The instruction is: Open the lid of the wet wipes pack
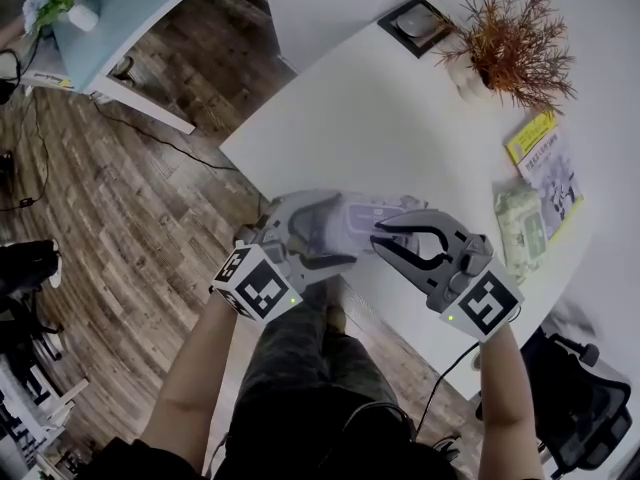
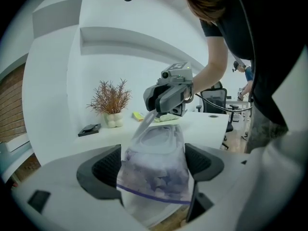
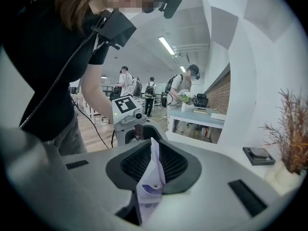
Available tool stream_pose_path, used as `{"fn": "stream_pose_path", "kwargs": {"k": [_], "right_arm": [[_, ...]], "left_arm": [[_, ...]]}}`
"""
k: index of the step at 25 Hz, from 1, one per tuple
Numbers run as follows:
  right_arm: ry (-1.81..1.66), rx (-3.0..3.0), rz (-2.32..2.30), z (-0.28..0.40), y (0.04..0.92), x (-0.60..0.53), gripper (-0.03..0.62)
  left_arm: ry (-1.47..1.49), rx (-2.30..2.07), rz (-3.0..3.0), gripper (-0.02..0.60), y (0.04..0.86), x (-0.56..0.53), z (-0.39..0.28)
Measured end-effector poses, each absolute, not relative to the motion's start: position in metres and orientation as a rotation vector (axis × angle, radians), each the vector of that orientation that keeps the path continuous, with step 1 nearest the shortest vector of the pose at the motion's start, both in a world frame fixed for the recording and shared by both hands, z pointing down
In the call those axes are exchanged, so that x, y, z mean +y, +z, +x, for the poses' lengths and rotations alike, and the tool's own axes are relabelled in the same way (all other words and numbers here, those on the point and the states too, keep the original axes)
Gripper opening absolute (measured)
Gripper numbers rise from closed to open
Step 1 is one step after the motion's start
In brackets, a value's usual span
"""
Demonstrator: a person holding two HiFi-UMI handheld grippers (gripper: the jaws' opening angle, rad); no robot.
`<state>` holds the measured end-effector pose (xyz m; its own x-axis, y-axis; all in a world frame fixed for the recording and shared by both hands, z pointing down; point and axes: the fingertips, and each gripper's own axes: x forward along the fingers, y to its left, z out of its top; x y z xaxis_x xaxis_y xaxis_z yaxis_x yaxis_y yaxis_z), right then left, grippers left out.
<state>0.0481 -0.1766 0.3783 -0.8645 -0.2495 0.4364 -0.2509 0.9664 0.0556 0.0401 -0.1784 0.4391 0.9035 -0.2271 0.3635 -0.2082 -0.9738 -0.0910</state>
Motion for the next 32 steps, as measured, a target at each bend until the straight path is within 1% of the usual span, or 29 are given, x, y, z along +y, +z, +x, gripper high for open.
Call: {"fn": "stream_pose_path", "kwargs": {"k": [17, 18, 19, 23, 26, 27, 29, 32], "right_arm": [[0.001, -2.727, 0.499, 0.049, 0.371, -0.191, 0.061], [0.003, -2.733, 0.508, 0.048, 0.370, -0.192, 0.061], [0.004, -2.736, 0.514, 0.047, 0.369, -0.192, 0.060], [-0.001, -2.740, 0.525, 0.050, 0.370, -0.196, 0.055], [-0.002, -2.740, 0.553, 0.051, 0.371, -0.202, 0.049], [-0.005, -2.740, 0.561, 0.050, 0.370, -0.204, 0.047], [-0.001, -2.746, 0.580, 0.049, 0.368, -0.209, 0.044], [0.008, -2.754, 0.590, 0.056, 0.369, -0.213, 0.044]], "left_arm": [[-0.356, 0.497, -3.162, 0.412, 0.412, -0.190, 0.017], [-0.343, 0.506, -3.157, 0.384, 0.411, -0.191, 0.015], [-0.322, 0.521, -3.155, 0.340, 0.408, -0.192, 0.012], [-0.278, 0.613, -3.134, 0.227, 0.405, -0.198, 0.003], [-0.216, 0.749, -3.108, 0.080, 0.402, -0.209, -0.007], [-0.180, 0.799, -3.118, 0.057, 0.400, -0.212, -0.011], [-0.142, 0.855, -3.137, 0.051, 0.399, -0.217, -0.015], [-0.166, 0.879, -3.133, 0.051, 0.404, -0.217, -0.011]]}}
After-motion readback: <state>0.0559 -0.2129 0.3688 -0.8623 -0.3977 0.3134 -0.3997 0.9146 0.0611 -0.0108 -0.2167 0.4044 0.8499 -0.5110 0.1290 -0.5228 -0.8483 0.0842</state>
